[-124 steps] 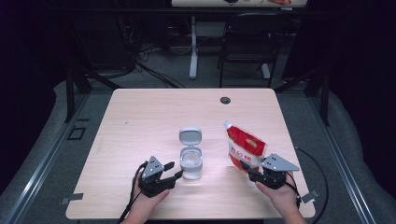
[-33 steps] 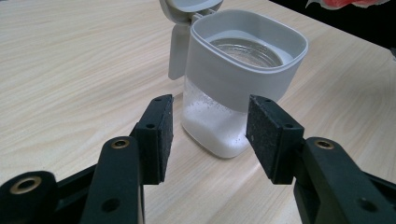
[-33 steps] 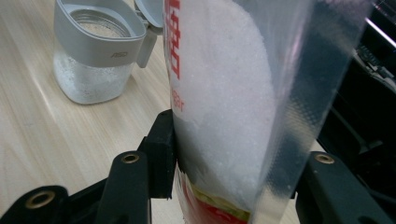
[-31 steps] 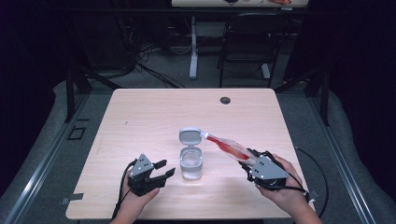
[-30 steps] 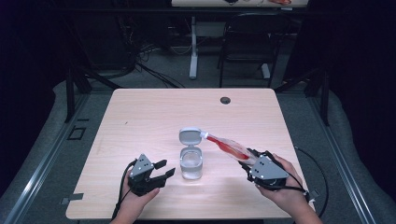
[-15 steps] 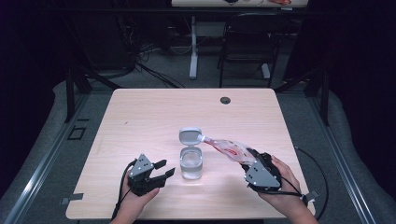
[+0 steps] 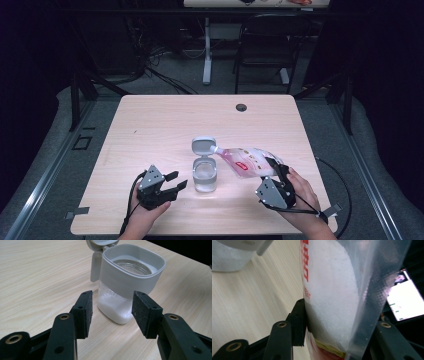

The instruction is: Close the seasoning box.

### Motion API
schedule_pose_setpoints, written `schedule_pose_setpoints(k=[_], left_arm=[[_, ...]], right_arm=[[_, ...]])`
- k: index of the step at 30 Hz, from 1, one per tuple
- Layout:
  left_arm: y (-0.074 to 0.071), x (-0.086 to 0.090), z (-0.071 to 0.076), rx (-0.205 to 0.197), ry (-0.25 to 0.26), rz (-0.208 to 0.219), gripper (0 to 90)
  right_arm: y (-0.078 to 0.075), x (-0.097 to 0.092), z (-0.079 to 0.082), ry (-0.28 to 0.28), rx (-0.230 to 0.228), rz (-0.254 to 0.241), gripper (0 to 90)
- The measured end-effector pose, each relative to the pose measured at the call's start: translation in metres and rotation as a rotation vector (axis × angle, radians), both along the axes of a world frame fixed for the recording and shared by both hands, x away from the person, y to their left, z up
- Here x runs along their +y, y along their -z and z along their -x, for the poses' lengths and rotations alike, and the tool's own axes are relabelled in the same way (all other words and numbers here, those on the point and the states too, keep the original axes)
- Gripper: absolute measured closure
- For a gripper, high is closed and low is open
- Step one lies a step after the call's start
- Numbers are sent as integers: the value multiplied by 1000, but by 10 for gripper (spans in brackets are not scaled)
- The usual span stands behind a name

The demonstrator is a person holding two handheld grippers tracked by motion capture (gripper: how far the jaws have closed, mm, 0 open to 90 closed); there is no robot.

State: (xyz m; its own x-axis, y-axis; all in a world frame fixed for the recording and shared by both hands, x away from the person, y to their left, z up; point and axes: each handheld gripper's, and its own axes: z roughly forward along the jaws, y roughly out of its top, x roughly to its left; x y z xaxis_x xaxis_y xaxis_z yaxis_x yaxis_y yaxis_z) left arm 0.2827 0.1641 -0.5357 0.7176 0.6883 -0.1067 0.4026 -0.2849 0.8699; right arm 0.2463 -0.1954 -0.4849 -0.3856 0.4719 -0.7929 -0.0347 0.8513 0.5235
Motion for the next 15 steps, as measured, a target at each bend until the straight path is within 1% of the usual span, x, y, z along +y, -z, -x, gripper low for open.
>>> schedule_pose_setpoints(k=[1,4,5,6,8,9,10,11,12,13,14,15], left_arm=[[0,0,0,1,-1,1,516],[0,0,0,3,-3,4,516],[0,0,0,3,-3,3,516],[0,0,0,3,-3,3,516],[0,0,0,3,-5,3,516],[0,0,0,3,-4,3,516],[0,0,0,0,-3,0,516],[-1,1,0,3,-3,-3,516],[-1,1,0,3,-3,-3,516],[-1,1,0,4,-3,-3,516],[-1,1,0,4,-3,-3,516],[-1,1,0,4,-3,-3,516]], right_arm=[[1,2,0,13,-20,32,528],[3,4,0,6,-33,37,528],[4,6,0,-2,-51,65,528],[4,7,1,1,-56,87,529],[5,8,1,-3,-61,91,529],[7,11,1,-1,-83,112,529],[7,11,1,-1,-83,112,529],[9,12,0,9,-100,125,529],[9,12,0,9,-100,125,529],[9,13,1,24,-112,163,529],[9,13,1,24,-112,163,529],[12,15,0,14,-135,188,529]])
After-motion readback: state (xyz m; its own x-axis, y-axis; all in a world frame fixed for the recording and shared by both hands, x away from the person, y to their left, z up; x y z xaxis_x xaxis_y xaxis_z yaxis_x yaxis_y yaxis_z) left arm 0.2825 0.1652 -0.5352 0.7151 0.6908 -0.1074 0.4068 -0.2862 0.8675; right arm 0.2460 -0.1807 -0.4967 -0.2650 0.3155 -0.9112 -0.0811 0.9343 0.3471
